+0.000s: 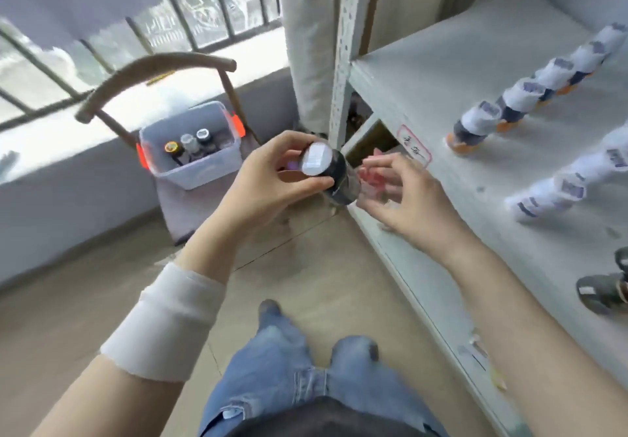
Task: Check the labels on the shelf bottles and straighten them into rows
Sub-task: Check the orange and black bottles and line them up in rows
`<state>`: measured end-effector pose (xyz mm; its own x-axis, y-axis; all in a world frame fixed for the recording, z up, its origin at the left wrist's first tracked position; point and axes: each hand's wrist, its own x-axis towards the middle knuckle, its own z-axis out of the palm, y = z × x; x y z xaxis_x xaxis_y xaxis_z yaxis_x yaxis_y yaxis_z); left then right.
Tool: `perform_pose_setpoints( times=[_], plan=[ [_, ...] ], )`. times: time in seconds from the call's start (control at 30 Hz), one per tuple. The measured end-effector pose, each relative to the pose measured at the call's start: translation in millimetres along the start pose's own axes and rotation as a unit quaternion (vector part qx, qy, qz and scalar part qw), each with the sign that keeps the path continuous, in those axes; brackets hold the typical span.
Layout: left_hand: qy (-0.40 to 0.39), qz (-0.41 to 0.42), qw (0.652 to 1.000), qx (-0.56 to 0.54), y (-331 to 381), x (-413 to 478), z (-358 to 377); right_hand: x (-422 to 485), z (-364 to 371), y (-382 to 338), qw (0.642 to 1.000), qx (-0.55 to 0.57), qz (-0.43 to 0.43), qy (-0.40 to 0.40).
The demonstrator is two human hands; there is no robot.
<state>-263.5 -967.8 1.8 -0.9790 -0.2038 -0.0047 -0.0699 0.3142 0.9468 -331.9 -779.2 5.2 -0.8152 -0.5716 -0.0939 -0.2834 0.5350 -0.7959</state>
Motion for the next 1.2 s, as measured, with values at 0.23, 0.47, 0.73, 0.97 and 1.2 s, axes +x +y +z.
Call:
perform_pose_setpoints(
  times=[0.23, 0.47, 0.73, 0.97, 1.2],
  plan=[
    [0.138, -0.064, 0.980, 0.124, -101.5, -8.6, -123.2, 102.6, 120.9, -68.3, 0.961, -0.240, -0.101, -0.091],
    [0.216, -0.152, 0.961, 0.083, -178.1, 27.3, -180.0, 182.1, 192.9, -70.7, 0.920, -0.339, -0.159, -0.118],
    [0.197, -0.252, 0.945, 0.071, -260.9, 122.5, -209.2, 307.3, 250.7, -46.6, 0.905, -0.353, -0.126, -0.201],
    [0.153, -0.275, 0.941, 0.123, -326.6, 216.3, -233.8, 403.7, 286.6, -32.5, 0.896, -0.373, -0.107, -0.218],
    [0.105, -0.176, 0.933, 0.296, -443.0, 284.1, -217.6, 468.9, 340.8, 24.2, 0.909, -0.360, -0.096, -0.185]
  ],
)
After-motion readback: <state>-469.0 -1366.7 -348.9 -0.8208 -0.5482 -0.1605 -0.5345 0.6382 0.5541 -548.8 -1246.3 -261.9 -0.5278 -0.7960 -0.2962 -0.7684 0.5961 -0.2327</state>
